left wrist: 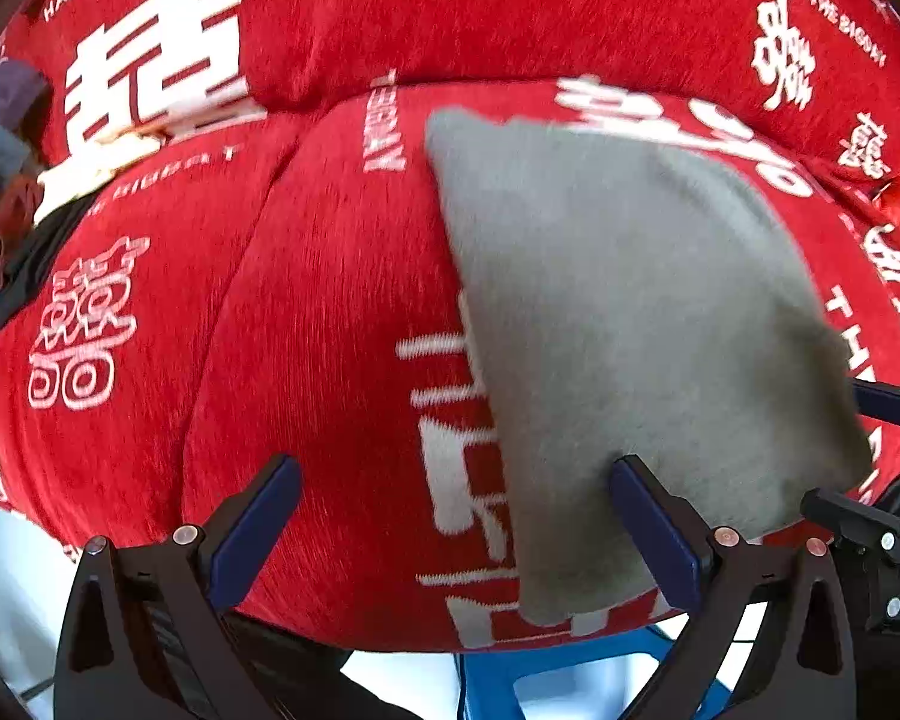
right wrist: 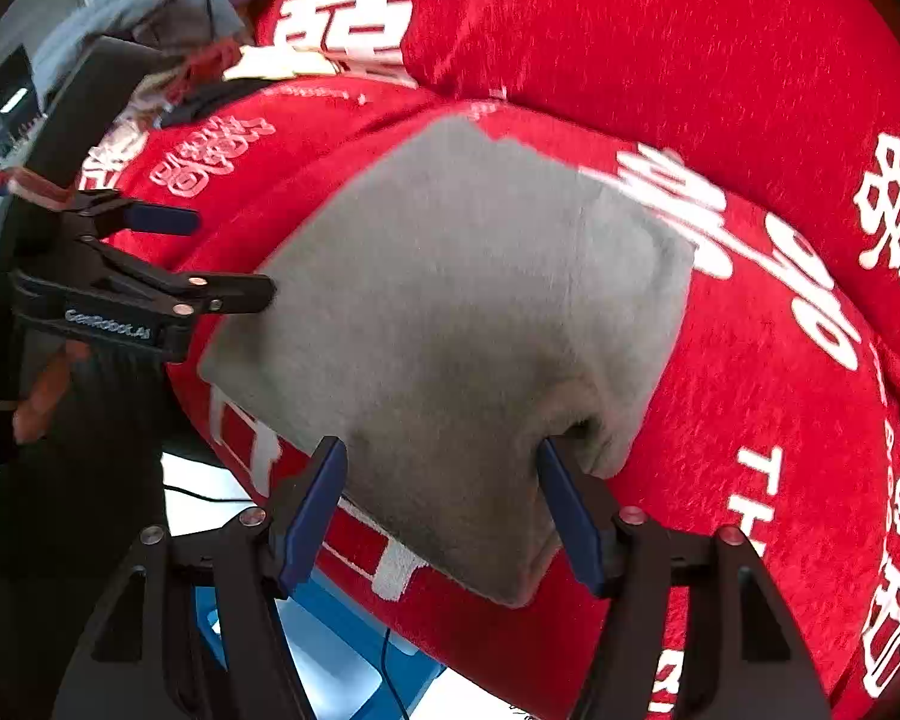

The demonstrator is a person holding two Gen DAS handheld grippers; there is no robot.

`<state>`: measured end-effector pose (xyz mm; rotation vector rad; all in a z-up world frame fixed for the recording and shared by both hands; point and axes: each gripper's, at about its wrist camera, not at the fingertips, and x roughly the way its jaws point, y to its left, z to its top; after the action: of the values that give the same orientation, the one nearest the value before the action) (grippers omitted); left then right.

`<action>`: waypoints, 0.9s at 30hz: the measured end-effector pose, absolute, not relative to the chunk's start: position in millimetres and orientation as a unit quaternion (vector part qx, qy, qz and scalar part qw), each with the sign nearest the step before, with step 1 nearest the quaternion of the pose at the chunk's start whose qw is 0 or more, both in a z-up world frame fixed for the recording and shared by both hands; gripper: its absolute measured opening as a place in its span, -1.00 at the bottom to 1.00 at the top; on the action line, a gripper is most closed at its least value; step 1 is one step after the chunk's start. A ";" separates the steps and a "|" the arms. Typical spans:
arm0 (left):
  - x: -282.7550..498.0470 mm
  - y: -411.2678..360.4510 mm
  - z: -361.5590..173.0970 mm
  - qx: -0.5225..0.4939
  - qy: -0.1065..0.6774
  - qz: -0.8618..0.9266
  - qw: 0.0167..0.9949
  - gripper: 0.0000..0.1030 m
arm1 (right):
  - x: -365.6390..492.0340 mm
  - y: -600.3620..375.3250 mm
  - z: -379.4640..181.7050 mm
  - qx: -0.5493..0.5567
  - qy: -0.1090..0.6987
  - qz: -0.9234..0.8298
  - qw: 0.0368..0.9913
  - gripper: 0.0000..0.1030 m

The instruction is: Fold small clothes

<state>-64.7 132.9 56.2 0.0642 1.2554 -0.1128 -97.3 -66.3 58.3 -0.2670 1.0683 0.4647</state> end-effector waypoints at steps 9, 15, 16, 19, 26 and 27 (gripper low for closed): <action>-68.5 128.1 53.4 0.030 0.592 -0.049 0.804 1.00 | -102.6 -90.5 32.7 -0.099 0.531 0.184 0.821 0.35; -62.8 115.4 68.0 0.031 0.578 -0.049 0.814 1.00 | -97.8 -90.5 64.6 -0.101 0.499 0.180 0.842 0.36; -60.5 114.0 68.1 0.038 0.576 -0.042 0.815 1.00 | -96.4 -87.2 67.5 -0.103 0.495 0.186 0.843 0.36; -53.1 114.4 59.1 0.049 0.590 -0.024 0.806 1.00 | -89.4 -72.1 66.3 -0.117 0.489 0.207 0.839 0.36; -51.2 109.4 63.7 0.053 0.592 -0.027 0.804 1.00 | -72.8 -61.1 38.8 -0.114 0.524 0.210 0.817 0.36; -50.9 107.2 66.1 0.053 0.590 -0.030 0.805 1.00 | -74.4 -61.5 43.3 -0.113 0.522 0.207 0.820 0.36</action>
<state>-50.9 107.2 66.2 0.1130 1.2638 -0.0634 -74.4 -61.5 43.3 -0.2417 1.1111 0.4416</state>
